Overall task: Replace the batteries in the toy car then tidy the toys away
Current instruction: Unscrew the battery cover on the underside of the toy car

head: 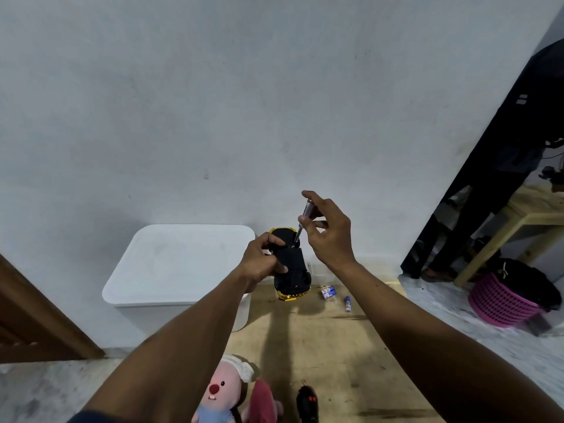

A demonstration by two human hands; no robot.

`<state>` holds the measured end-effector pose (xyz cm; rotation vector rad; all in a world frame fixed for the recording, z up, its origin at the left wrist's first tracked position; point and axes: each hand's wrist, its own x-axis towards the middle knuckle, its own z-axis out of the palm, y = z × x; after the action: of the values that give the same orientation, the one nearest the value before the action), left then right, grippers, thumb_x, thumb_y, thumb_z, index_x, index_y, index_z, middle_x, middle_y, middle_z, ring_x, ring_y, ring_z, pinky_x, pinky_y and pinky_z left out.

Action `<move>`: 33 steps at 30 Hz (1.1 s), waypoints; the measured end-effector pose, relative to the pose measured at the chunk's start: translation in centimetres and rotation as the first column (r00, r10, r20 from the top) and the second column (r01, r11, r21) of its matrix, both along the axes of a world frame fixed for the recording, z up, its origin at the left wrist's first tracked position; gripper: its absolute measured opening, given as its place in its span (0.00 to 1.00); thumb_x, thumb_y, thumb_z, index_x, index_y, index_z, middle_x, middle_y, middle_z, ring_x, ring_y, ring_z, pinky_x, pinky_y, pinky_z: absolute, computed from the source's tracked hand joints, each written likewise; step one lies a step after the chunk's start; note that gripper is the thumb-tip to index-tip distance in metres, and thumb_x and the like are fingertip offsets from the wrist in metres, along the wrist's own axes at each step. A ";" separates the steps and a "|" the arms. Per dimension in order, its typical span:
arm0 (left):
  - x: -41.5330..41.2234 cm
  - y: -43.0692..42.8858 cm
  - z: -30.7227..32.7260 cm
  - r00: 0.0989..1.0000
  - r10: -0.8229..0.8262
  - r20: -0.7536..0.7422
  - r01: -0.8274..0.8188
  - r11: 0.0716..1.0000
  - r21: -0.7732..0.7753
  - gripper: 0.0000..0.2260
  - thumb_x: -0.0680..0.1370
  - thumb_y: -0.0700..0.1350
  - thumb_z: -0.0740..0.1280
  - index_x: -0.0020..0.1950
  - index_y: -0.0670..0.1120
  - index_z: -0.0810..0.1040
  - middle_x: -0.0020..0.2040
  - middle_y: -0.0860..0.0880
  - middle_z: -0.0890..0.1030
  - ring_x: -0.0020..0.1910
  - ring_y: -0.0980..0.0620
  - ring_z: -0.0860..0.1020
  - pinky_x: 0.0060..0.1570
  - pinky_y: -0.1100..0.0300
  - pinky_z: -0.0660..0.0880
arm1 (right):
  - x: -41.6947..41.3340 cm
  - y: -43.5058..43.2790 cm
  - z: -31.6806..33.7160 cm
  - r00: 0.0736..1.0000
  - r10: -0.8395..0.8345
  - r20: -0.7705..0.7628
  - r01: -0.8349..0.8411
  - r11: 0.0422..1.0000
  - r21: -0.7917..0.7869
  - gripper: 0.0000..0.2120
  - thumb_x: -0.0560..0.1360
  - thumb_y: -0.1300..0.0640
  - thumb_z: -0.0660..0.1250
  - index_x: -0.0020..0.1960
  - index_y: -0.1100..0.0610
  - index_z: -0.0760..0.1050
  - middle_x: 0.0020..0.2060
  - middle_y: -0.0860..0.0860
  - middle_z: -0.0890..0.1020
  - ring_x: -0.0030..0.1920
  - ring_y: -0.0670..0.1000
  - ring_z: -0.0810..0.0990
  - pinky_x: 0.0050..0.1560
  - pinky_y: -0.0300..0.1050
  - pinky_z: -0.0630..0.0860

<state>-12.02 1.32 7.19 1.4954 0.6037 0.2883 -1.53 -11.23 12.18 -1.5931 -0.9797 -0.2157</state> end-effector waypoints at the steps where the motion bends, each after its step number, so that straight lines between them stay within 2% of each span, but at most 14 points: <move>1: -0.1 0.0 0.0 1.000 0.001 -0.002 -0.001 1.000 0.000 0.23 0.64 0.22 0.69 0.50 0.46 0.78 0.58 0.40 0.76 0.47 0.41 0.79 0.36 0.56 0.79 | -0.1 0.0 0.0 1.000 0.003 0.003 -0.003 1.000 -0.001 0.24 0.74 0.70 0.68 0.67 0.55 0.76 0.46 0.52 0.78 0.46 0.46 0.81 0.43 0.37 0.81; 3: -0.1 -0.1 0.1 1.000 0.001 0.000 -0.001 1.000 0.001 0.23 0.64 0.22 0.69 0.50 0.46 0.78 0.58 0.40 0.76 0.47 0.41 0.79 0.36 0.56 0.79 | -0.3 0.0 0.0 1.000 0.013 0.019 -0.013 1.000 0.004 0.22 0.75 0.69 0.68 0.66 0.55 0.76 0.47 0.51 0.79 0.46 0.47 0.81 0.41 0.39 0.82; 7: -0.3 0.0 0.2 1.000 0.004 0.006 -0.004 1.000 0.004 0.23 0.64 0.23 0.69 0.50 0.45 0.78 0.58 0.40 0.76 0.47 0.41 0.79 0.35 0.56 0.79 | -0.3 0.1 0.1 0.999 -0.023 0.024 0.022 1.000 0.013 0.18 0.73 0.64 0.74 0.61 0.54 0.79 0.46 0.51 0.77 0.44 0.46 0.80 0.38 0.40 0.81; 11: -0.5 0.0 0.2 1.000 0.001 -0.001 -0.001 1.000 0.004 0.23 0.64 0.22 0.70 0.51 0.45 0.78 0.59 0.40 0.76 0.47 0.41 0.79 0.32 0.60 0.78 | -0.3 0.2 0.0 1.000 0.009 -0.028 -0.009 1.000 0.005 0.25 0.75 0.72 0.66 0.69 0.56 0.74 0.46 0.54 0.78 0.44 0.45 0.80 0.39 0.33 0.78; 14: -0.6 0.0 0.2 1.000 0.001 -0.007 -0.001 1.000 0.010 0.23 0.64 0.23 0.69 0.52 0.44 0.78 0.59 0.40 0.76 0.45 0.42 0.79 0.32 0.60 0.77 | -0.4 0.2 -0.2 0.998 0.023 -0.056 -0.022 1.000 0.012 0.29 0.75 0.74 0.64 0.73 0.56 0.70 0.49 0.56 0.81 0.49 0.47 0.81 0.42 0.32 0.79; 16: -0.6 0.1 0.3 1.000 0.001 -0.001 -0.001 1.000 0.004 0.22 0.64 0.23 0.69 0.52 0.44 0.78 0.58 0.40 0.76 0.45 0.42 0.79 0.33 0.58 0.78 | -0.5 0.1 -0.2 0.999 0.035 -0.019 -0.035 0.999 0.004 0.27 0.75 0.70 0.68 0.71 0.54 0.72 0.50 0.53 0.82 0.51 0.46 0.82 0.45 0.36 0.81; 19: -0.5 0.1 0.4 1.000 -0.004 0.005 0.004 1.000 -0.002 0.22 0.64 0.23 0.69 0.52 0.43 0.78 0.58 0.40 0.76 0.45 0.42 0.79 0.34 0.57 0.78 | -0.5 0.1 -0.4 1.000 0.014 0.020 -0.013 1.000 -0.007 0.24 0.74 0.66 0.72 0.67 0.53 0.76 0.46 0.50 0.79 0.48 0.46 0.81 0.42 0.44 0.83; 21: -0.6 0.1 0.3 1.000 -0.003 0.001 0.003 1.000 -0.004 0.22 0.64 0.23 0.69 0.52 0.44 0.78 0.58 0.40 0.76 0.46 0.41 0.79 0.35 0.56 0.79 | -0.4 0.2 -0.6 0.999 0.018 -0.031 -0.019 1.000 -0.013 0.27 0.75 0.69 0.69 0.70 0.52 0.74 0.46 0.52 0.79 0.46 0.48 0.81 0.42 0.44 0.83; 23: -0.5 0.1 0.0 1.000 -0.001 -0.006 0.001 1.000 -0.001 0.23 0.64 0.23 0.70 0.52 0.45 0.78 0.59 0.40 0.76 0.48 0.39 0.79 0.35 0.56 0.79 | -0.2 0.3 -0.8 0.996 0.041 -0.082 -0.042 0.999 -0.016 0.31 0.75 0.73 0.65 0.74 0.51 0.69 0.48 0.53 0.80 0.46 0.49 0.81 0.45 0.44 0.83; 26: -0.3 0.1 -0.3 1.000 0.000 -0.005 -0.001 1.000 -0.010 0.23 0.64 0.23 0.70 0.51 0.46 0.78 0.59 0.40 0.75 0.50 0.37 0.79 0.35 0.56 0.79 | 0.2 0.2 -0.9 0.987 0.022 -0.159 -0.019 1.000 0.025 0.32 0.76 0.74 0.63 0.76 0.53 0.65 0.49 0.56 0.80 0.43 0.47 0.79 0.46 0.44 0.83; 30: 0.2 -0.6 -0.5 1.000 -0.025 0.003 0.025 0.999 -0.032 0.22 0.65 0.24 0.70 0.49 0.48 0.78 0.59 0.41 0.75 0.53 0.38 0.79 0.37 0.56 0.80 | 2.4 -1.4 -2.0 0.910 -0.164 -0.380 0.239 0.958 0.158 0.28 0.78 0.68 0.65 0.75 0.52 0.66 0.46 0.56 0.81 0.39 0.47 0.80 0.41 0.46 0.83; 33: 0.6 -1.4 -1.0 0.999 -0.038 -0.027 0.037 0.998 -0.049 0.23 0.66 0.24 0.69 0.48 0.50 0.77 0.59 0.43 0.75 0.50 0.42 0.78 0.37 0.57 0.80 | 4.4 -3.8 -4.9 0.782 -0.314 -0.538 0.384 0.923 0.019 0.22 0.77 0.65 0.67 0.68 0.50 0.72 0.45 0.55 0.82 0.37 0.51 0.81 0.41 0.54 0.84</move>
<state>-11.41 -0.05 6.14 1.4642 0.6004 0.2229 2.88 -15.00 7.25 -1.5835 -0.2290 -0.0812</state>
